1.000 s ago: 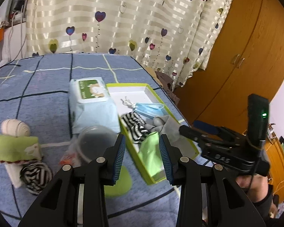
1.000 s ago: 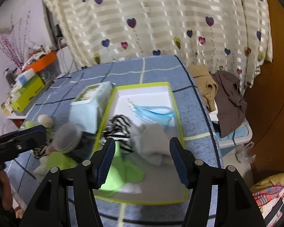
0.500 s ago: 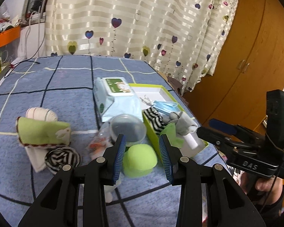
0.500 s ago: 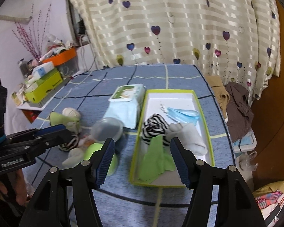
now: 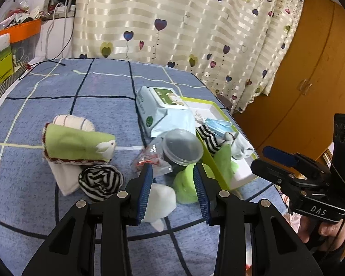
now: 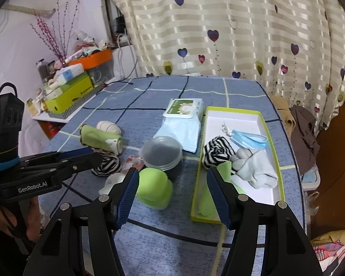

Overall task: Organize soft objects
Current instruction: 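Move both grippers back from the tray toward the remaining items, then grasp the white knit glove with the left gripper while the right gripper reaches toward the snack bag, then grasp the clear bag of orange snacks with the right gripper while the left gripper holds the glove, then carry the glove and snack bag over the white tray with both grippers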

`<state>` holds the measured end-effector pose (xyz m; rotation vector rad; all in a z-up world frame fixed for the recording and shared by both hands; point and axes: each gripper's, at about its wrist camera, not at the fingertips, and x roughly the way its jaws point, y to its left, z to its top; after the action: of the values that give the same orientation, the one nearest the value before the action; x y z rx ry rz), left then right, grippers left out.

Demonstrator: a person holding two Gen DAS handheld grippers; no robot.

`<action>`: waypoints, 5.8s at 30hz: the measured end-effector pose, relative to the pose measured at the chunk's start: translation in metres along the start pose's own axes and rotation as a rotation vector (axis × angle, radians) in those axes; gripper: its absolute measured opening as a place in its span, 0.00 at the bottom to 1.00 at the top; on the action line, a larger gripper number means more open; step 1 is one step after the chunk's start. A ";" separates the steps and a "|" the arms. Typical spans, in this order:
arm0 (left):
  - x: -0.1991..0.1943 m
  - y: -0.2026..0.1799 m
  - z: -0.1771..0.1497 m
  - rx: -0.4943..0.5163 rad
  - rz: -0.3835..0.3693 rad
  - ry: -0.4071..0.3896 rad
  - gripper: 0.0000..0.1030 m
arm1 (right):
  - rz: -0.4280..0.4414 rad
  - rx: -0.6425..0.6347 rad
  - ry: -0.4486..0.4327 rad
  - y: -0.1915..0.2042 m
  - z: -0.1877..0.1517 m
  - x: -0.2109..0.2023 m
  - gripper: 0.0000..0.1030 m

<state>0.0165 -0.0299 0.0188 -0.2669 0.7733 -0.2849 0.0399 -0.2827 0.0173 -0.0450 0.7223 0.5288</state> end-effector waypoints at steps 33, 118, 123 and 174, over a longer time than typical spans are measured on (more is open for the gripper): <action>0.052 0.024 -0.036 0.032 0.004 0.182 0.51 | 0.035 -0.023 0.058 0.011 -0.004 0.024 0.60; -0.038 0.076 -0.010 -0.111 0.034 -0.076 0.31 | 0.128 -0.295 0.036 0.107 0.029 0.059 0.21; -0.035 0.056 -0.001 -0.080 0.023 -0.080 0.31 | 0.120 -0.258 0.002 0.089 0.029 0.043 0.21; 0.018 -0.063 0.024 0.125 -0.095 -0.003 0.31 | -0.090 0.015 -0.086 -0.064 0.002 -0.018 0.21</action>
<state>0.0361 -0.0915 0.0453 -0.1868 0.7378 -0.4211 0.0602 -0.3458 0.0216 -0.0399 0.6373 0.4368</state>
